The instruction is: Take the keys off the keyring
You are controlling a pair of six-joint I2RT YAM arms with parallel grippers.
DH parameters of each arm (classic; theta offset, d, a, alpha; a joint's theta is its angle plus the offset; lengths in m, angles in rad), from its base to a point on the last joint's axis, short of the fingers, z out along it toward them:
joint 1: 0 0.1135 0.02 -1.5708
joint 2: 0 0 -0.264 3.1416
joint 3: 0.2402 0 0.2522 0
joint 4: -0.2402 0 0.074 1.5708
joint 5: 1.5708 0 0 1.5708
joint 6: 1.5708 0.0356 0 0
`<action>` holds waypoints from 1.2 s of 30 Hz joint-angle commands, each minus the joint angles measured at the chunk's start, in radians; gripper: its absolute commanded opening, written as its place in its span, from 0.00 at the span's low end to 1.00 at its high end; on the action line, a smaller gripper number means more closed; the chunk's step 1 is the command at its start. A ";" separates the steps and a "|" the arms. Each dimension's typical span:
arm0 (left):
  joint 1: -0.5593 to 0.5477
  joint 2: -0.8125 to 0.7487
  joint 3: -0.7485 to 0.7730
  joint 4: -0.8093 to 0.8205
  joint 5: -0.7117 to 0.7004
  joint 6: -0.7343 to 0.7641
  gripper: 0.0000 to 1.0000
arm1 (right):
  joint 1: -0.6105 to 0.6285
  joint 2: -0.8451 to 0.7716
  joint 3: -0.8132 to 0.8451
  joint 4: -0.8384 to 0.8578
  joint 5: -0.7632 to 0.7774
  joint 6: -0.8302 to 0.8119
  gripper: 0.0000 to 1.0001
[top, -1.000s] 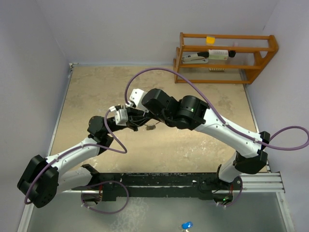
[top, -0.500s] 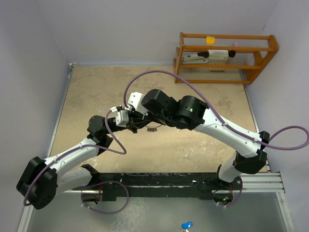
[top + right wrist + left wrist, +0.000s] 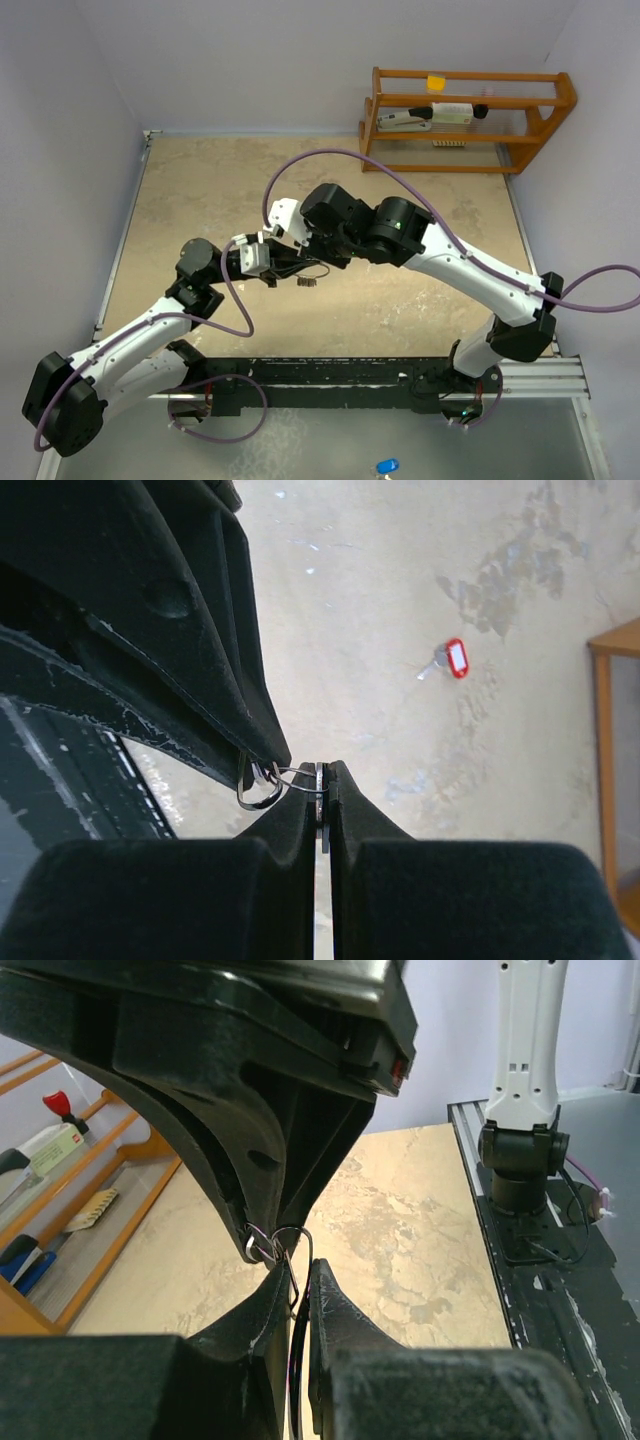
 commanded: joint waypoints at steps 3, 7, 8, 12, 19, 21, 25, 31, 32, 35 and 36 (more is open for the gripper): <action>-0.039 -0.049 0.084 0.001 0.167 0.051 0.00 | -0.081 -0.071 -0.028 0.125 -0.212 0.006 0.00; -0.054 -0.067 0.094 -0.010 0.199 0.055 0.00 | -0.165 -0.103 -0.074 0.153 -0.378 -0.002 0.00; -0.057 -0.073 0.097 -0.018 0.203 0.060 0.00 | -0.183 -0.107 -0.083 0.159 -0.403 -0.004 0.00; -0.073 -0.098 0.119 -0.096 0.223 0.112 0.00 | -0.215 -0.112 -0.105 0.174 -0.492 -0.010 0.00; -0.101 -0.104 0.196 -0.360 0.264 0.299 0.00 | -0.231 -0.097 -0.105 0.154 -0.674 -0.047 0.00; -0.107 -0.109 0.218 -0.458 0.274 0.368 0.00 | -0.234 -0.097 -0.107 0.141 -0.729 -0.066 0.00; -0.115 -0.105 0.260 -0.617 0.307 0.489 0.00 | -0.236 -0.101 -0.103 0.094 -0.805 -0.112 0.00; -0.115 -0.050 0.335 -0.846 0.361 0.704 0.00 | -0.236 -0.098 -0.065 0.026 -0.864 -0.173 0.00; -0.116 -0.040 0.358 -0.927 0.369 0.771 0.00 | -0.237 -0.094 -0.058 0.012 -0.862 -0.182 0.00; -0.116 0.009 0.447 -1.248 0.393 1.065 0.00 | -0.236 -0.079 -0.040 -0.022 -0.879 -0.206 0.00; -0.117 0.032 0.476 -1.341 0.395 1.149 0.00 | -0.236 -0.076 -0.033 -0.030 -0.891 -0.212 0.00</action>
